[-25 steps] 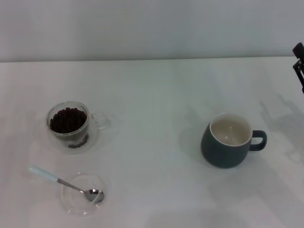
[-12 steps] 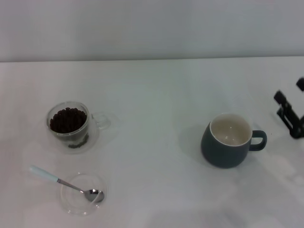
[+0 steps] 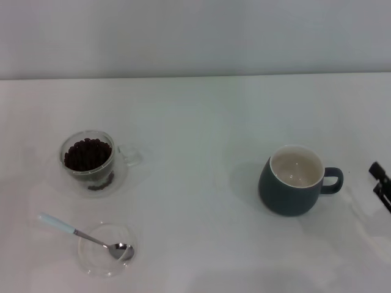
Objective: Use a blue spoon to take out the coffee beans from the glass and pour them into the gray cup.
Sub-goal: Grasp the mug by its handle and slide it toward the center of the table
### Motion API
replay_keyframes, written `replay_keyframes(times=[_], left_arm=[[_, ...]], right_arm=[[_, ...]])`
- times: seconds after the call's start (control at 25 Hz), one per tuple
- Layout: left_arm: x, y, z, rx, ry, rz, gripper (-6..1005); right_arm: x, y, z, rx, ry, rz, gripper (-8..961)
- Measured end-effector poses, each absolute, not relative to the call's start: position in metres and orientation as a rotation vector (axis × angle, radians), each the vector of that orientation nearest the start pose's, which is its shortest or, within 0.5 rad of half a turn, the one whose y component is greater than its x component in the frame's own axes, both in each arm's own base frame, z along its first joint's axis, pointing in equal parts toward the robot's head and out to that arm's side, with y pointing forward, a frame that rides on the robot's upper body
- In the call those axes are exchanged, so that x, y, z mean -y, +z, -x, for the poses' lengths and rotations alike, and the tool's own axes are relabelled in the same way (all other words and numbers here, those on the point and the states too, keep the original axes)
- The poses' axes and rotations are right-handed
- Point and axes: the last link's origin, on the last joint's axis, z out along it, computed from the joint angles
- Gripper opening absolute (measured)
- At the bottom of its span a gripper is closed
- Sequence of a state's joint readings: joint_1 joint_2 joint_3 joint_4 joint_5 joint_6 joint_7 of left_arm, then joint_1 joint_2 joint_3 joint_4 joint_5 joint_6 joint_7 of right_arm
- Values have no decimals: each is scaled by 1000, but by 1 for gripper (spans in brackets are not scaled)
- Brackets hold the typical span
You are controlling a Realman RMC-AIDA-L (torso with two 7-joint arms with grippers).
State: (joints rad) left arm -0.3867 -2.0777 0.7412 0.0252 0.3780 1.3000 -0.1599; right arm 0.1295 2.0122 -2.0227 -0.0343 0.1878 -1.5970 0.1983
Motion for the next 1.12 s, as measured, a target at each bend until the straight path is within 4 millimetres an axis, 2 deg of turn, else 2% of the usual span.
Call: replay_keyframes(times=[0.36,0.76,1.12], left_arm=[[-297,51,385,551,-612,1233,699],[-293,48,387,565,-607,1233,700],[-293,48,387,566,-606,1235,700]], right_arm=[[-187,-3,-375,-392,693,1868,585],[-204,-22,-383,-474,568,1926,605],[-211,-29,-386,-504,519,1946,619]])
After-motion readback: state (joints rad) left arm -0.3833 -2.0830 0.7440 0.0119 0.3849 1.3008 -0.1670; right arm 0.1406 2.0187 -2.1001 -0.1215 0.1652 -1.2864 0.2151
